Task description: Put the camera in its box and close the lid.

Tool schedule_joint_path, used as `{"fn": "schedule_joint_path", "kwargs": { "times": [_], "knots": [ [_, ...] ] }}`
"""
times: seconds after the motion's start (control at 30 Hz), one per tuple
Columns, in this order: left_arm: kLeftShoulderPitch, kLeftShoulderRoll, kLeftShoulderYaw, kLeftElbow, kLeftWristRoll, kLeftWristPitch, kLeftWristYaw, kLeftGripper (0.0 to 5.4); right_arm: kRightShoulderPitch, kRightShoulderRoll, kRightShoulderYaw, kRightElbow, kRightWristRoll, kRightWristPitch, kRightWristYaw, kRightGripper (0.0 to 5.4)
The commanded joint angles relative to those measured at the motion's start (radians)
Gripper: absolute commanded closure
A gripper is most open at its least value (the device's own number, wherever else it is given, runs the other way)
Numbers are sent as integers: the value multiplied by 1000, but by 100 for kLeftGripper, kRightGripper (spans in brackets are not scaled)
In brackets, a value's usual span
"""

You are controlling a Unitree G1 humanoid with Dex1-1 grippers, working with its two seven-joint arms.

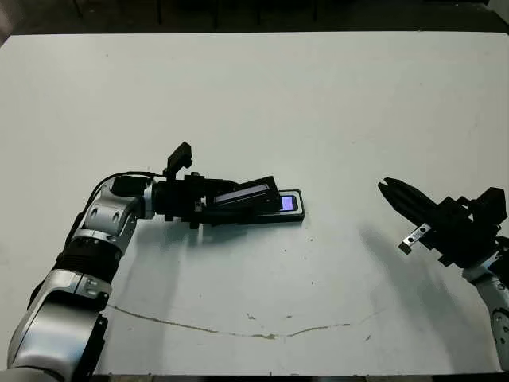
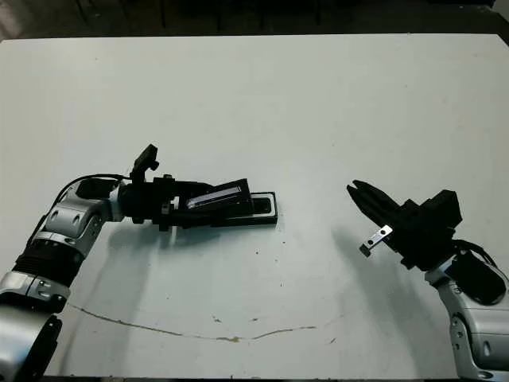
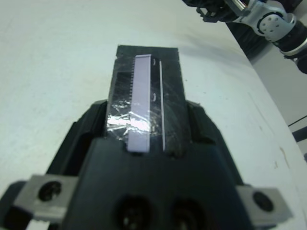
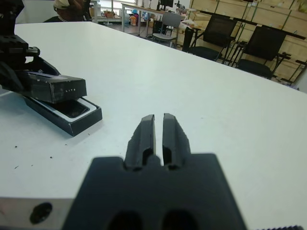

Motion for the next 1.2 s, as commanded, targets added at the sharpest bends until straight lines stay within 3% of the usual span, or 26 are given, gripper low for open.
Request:
{"fn": "schedule_joint_path", "kwargs": {
  "times": [0.03,0.57,0.8,1.2],
  "knots": [
    [42,-54,-94,2,45,8,-23,259,20,-19,-8,-3,0,25,-4,540],
    [-25,-140,-154,221,113,-95,-22,259,19,-31,-28,-10,27,59,3,540],
    [-40,-164,-162,259,121,-132,-19,259,-3,-31,-29,36,44,34,36,540],
    [-62,-219,-162,327,137,-160,1,259,-2,-56,-36,9,39,61,19,540]
  ]
}}
